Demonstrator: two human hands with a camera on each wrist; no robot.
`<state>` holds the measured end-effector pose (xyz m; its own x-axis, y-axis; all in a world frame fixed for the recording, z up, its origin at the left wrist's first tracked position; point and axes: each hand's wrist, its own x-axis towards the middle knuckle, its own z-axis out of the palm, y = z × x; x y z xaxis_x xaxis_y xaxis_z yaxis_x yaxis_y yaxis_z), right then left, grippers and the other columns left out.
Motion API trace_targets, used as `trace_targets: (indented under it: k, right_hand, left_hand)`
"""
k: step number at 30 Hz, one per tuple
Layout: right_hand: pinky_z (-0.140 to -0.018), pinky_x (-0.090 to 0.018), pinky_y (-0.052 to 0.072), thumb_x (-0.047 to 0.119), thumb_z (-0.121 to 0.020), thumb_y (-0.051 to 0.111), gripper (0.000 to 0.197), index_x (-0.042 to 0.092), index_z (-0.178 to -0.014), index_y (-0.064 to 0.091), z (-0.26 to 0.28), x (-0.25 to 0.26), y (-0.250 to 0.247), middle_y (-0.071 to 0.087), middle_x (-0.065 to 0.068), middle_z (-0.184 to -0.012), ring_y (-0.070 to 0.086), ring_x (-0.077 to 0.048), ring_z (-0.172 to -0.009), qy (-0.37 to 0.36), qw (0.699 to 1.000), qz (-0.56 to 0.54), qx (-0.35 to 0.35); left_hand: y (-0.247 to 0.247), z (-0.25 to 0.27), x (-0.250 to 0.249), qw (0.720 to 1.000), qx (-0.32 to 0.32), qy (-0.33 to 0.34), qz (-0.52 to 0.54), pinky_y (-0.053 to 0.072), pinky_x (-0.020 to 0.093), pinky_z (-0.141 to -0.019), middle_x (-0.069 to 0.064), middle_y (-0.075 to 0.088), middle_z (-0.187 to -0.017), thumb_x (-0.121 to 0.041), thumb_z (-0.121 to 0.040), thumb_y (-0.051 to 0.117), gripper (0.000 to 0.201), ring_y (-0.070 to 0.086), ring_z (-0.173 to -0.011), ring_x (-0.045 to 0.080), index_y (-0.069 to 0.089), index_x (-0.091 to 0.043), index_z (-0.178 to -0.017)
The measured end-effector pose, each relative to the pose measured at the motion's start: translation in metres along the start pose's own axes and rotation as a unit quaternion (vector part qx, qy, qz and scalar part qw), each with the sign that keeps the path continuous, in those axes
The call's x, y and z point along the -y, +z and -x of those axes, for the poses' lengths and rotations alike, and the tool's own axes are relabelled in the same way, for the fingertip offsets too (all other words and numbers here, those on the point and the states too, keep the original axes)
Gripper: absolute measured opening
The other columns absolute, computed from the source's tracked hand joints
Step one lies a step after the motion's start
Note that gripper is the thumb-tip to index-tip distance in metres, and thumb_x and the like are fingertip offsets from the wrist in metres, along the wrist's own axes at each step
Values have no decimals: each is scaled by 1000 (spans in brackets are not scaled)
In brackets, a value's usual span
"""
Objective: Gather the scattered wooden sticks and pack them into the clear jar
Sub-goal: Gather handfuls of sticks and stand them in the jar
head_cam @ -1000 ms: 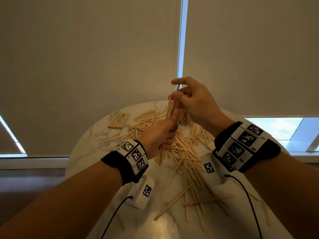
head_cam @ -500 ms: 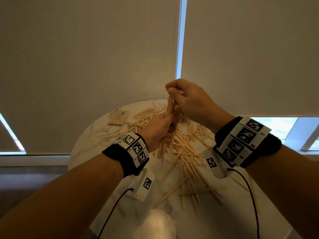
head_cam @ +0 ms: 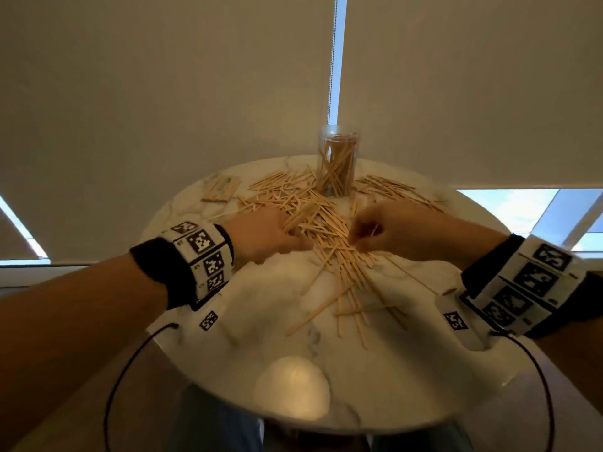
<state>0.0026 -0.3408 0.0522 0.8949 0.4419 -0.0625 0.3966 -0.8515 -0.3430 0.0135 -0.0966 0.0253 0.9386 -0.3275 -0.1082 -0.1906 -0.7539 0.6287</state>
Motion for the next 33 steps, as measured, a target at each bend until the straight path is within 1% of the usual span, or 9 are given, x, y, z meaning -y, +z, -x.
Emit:
trace_targets:
  k: [2,5,11,14,19,21,23,27,33]
  right_hand:
    - [-76,-22,48,31,-89,70,10,32,-99,71,12,-7,21,68,15,-93,62,-7,-90,19,989,66,130]
    - [-75,-27,49,30,-83,74,8,32,-89,70,19,-9,45,66,14,-89,60,-9,-87,16,980,102,168]
    - [-68,-23,44,28,-92,61,5,31,-96,63,31,-10,32,63,11,-92,59,-9,-84,29,996,61,64]
    - [-76,-38,55,26,-94,53,6,26,-98,58,42,-29,7,66,3,-93,63,-16,-82,108,994,-2,-33]
    - [-97,-41,46,45,-101,42,47,8,-123,60,61,-75,6,60,-10,-127,58,-29,-111,260,957,108,64]
    - [-97,-39,43,64,-97,35,70,4,-125,59,69,-88,19,61,-11,-117,57,-29,-108,305,934,154,109]
    - [-88,-34,44,72,-91,36,75,5,-108,64,71,-96,29,63,-7,-98,57,-23,-92,309,931,163,106]
    - [-76,-29,42,54,-94,55,53,3,-110,61,60,-79,34,61,-8,-98,55,-22,-87,272,947,161,52]
    - [-61,-26,44,20,-93,59,27,3,-114,60,35,-55,43,56,-7,-93,54,-22,-81,228,955,186,45]
  left_hand:
    - [16,13,3,989,66,6,-129,46,24,-55,-8,67,-68,-57,-83,70,32,59,-58,10,74,-25,-86]
    - [47,21,-3,981,103,-5,-163,48,28,-67,-7,71,-74,-61,-77,73,38,64,-72,12,77,-24,-81]
    - [67,19,-20,977,98,-18,-189,54,31,-70,1,74,-83,-32,-82,75,18,65,-73,17,77,-16,-91]
    - [66,23,-25,968,103,-29,-226,51,35,-64,7,69,-79,-32,-85,67,23,57,-66,19,69,-9,-86]
    - [43,32,-18,979,73,-59,-181,49,29,-63,0,72,-83,-33,-98,51,23,61,-67,19,57,-10,-95]
    - [28,40,-11,985,36,-83,-150,50,31,-61,4,64,-80,-30,-100,48,22,56,-65,20,53,-10,-92]
    - [14,51,0,984,4,-115,-134,54,33,-60,10,56,-82,-30,-101,46,24,53,-67,23,51,-8,-92]
    - [-6,70,35,976,-20,-177,-125,39,28,-49,12,54,-74,-29,-102,43,26,45,-57,23,46,-6,-91]
    - [-3,89,59,906,28,-188,-378,38,29,-62,1,52,-66,-71,-88,48,61,49,-61,17,50,-13,-69]
